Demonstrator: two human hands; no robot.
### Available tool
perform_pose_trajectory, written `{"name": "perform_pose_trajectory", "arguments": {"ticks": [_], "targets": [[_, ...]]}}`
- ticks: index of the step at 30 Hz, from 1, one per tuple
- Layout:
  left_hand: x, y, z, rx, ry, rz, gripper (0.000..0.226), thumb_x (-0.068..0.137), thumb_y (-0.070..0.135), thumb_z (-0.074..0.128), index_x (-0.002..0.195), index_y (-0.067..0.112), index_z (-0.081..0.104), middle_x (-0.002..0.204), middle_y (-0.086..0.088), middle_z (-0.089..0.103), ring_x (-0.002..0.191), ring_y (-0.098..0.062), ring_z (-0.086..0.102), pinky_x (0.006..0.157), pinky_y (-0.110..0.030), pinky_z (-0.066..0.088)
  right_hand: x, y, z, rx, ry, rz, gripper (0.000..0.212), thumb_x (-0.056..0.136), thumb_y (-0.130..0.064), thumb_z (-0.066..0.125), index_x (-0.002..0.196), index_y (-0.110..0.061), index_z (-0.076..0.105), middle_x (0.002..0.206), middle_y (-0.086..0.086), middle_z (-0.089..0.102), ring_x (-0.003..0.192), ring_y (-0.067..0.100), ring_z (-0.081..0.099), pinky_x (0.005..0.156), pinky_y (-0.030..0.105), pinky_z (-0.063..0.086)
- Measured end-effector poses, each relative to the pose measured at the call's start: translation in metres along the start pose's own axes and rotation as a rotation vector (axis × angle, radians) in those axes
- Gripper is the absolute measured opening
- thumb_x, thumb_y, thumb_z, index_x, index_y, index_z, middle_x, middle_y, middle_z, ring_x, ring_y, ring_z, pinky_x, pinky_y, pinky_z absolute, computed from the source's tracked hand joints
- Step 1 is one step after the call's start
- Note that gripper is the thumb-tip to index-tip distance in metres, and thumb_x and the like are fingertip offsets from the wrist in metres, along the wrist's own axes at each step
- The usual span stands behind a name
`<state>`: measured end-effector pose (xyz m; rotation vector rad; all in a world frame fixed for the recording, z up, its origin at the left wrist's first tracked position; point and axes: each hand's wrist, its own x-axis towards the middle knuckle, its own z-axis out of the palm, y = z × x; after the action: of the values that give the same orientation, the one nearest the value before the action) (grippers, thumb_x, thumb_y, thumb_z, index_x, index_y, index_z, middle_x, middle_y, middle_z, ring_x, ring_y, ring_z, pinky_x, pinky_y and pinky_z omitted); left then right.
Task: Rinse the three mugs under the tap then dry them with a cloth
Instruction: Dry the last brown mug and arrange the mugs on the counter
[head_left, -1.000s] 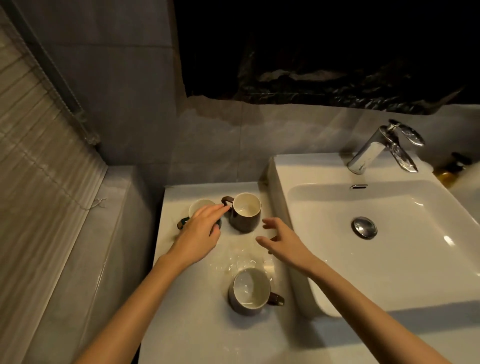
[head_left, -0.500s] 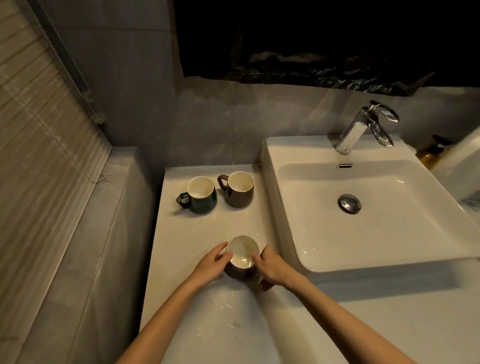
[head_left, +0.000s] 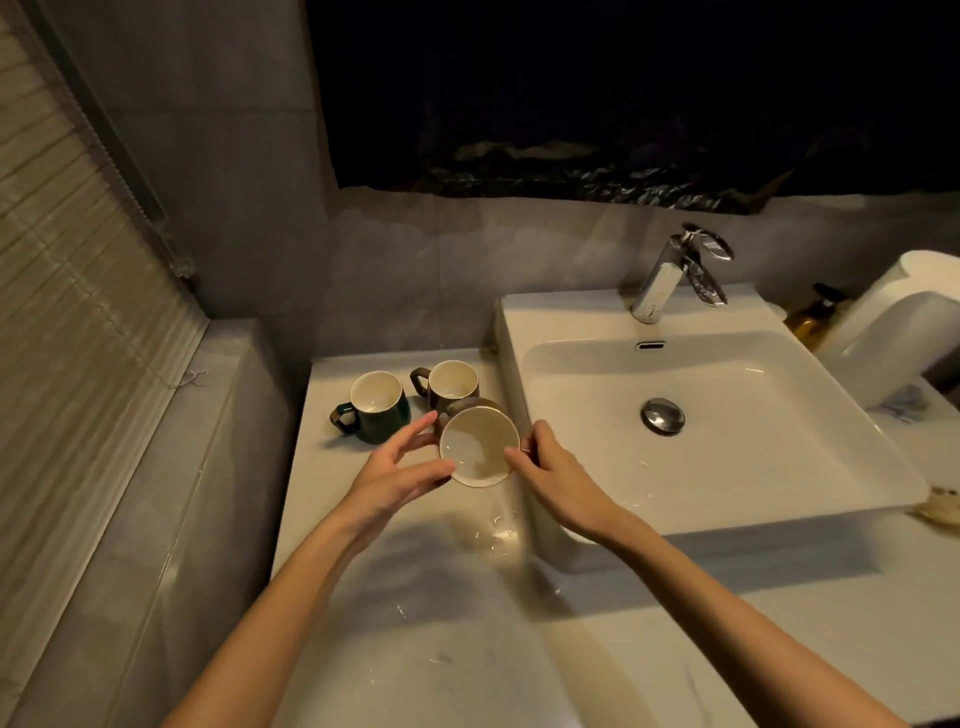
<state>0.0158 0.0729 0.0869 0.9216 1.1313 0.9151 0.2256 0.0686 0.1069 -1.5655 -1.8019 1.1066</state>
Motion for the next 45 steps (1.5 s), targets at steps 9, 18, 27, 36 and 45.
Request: {"name": "perform_pose_trajectory", "arguments": {"ticks": [9,18,27,36,45], "targets": [[0.034,0.061,0.105,0.348,-0.145,0.309,0.099,0.062,-0.004,0.083,0.137,0.035,0.03,0.136,0.009,0.041,0.122,-0.009,0.049,0.089,-0.019,0.05,-0.013,0.014,-0.127,-0.284,0.126,-0.356,0.008,0.098,-0.026,0.048,0.1,-0.02,0.043,0.09,-0.014,0.045,0.08,0.004,0.046,0.069,0.013,0.04],[0.069,0.043,0.222,0.974,-0.018,1.035,0.094,0.061,0.0,0.083,0.138,0.02,0.034,0.143,0.001,0.038,0.132,-0.015,0.04,0.106,-0.03,0.042,-0.017,0.105,-0.211,-0.508,0.222,-0.319,0.011,0.098,-0.021,0.049,0.106,-0.014,0.046,0.104,0.007,0.055,0.086,0.02,0.056,0.075,0.035,0.054],[0.075,0.027,0.289,0.953,0.03,0.918,0.093,0.061,0.002,0.082,0.138,0.023,0.035,0.14,0.003,0.041,0.128,-0.013,0.042,0.106,-0.027,0.04,-0.021,0.165,-0.256,-0.491,0.204,-0.357,0.016,0.097,-0.022,0.051,0.111,-0.014,0.048,0.104,0.007,0.055,0.085,0.02,0.054,0.075,0.033,0.054],[0.076,0.045,0.308,0.418,0.01,0.248,0.09,0.061,0.039,0.087,0.136,0.037,0.037,0.117,0.01,0.054,0.108,-0.009,0.057,0.094,-0.03,0.049,-0.025,0.135,-0.287,-0.175,0.242,-0.27,0.019,0.097,-0.031,0.043,0.086,-0.016,0.042,0.069,0.005,0.055,0.061,0.025,0.05,0.056,0.045,0.044],[0.07,0.034,0.322,0.093,0.233,0.244,0.067,0.077,0.037,0.074,0.137,0.034,0.043,0.131,0.001,0.053,0.12,-0.021,0.052,0.083,-0.032,0.056,-0.034,0.109,-0.26,0.147,0.099,0.041,0.038,0.096,-0.046,0.044,0.094,-0.008,0.047,0.083,0.002,0.059,0.069,0.016,0.057,0.065,0.034,0.047]]}}
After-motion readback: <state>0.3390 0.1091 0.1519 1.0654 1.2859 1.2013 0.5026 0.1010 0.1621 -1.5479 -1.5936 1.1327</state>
